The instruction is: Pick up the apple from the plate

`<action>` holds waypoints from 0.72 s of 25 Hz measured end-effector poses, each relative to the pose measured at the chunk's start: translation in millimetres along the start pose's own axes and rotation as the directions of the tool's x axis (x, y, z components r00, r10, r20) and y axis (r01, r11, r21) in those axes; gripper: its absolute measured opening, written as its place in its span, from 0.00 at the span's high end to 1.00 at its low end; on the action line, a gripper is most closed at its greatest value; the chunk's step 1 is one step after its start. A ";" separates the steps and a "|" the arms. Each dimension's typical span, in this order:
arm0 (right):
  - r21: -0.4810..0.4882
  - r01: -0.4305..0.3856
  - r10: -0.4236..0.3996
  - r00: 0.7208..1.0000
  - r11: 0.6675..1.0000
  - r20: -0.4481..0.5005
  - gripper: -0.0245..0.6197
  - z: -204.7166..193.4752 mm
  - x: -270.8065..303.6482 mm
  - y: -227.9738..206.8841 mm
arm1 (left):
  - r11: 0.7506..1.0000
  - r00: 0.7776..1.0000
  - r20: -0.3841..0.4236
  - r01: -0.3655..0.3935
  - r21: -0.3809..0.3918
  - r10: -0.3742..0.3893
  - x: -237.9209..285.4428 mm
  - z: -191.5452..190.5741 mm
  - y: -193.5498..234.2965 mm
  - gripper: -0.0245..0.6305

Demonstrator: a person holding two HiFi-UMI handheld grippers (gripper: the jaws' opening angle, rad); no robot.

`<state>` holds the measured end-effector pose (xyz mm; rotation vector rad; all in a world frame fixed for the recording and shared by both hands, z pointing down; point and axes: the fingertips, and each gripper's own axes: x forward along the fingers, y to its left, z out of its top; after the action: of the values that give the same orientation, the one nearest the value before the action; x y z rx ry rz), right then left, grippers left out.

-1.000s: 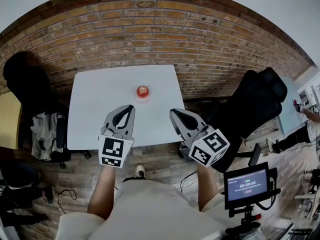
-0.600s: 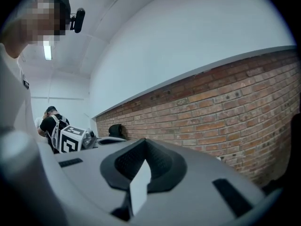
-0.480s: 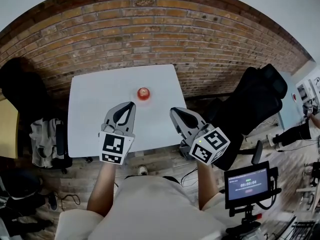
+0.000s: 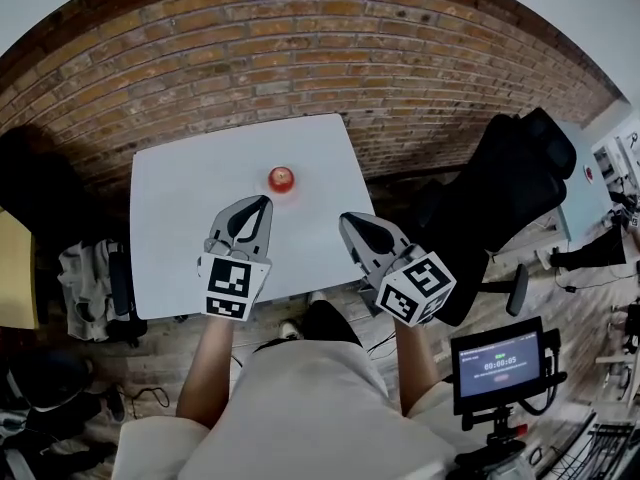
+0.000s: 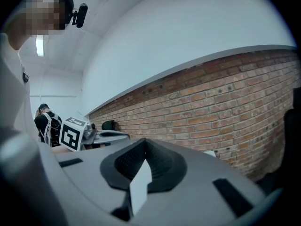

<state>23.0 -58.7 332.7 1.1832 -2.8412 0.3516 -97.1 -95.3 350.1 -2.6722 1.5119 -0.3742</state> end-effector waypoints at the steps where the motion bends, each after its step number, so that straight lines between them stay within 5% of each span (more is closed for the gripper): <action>1: 0.005 0.002 -0.002 1.000 1.000 0.003 0.96 -0.5 0.2 0.6 | 1.000 1.000 -0.001 0.001 0.000 -0.001 -0.3 -0.3 0.8 0.95; 18: 0.096 -0.044 0.053 0.994 0.994 -0.099 0.96 -24.6 87.6 -73.6 | 0.998 0.993 -0.112 0.039 -0.044 -0.044 105.4 -43.9 36.1 0.95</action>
<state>11.7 -164.3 381.8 1.0788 -2.7974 0.5376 -85.6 -200.4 406.3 -2.7624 1.5112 -0.5096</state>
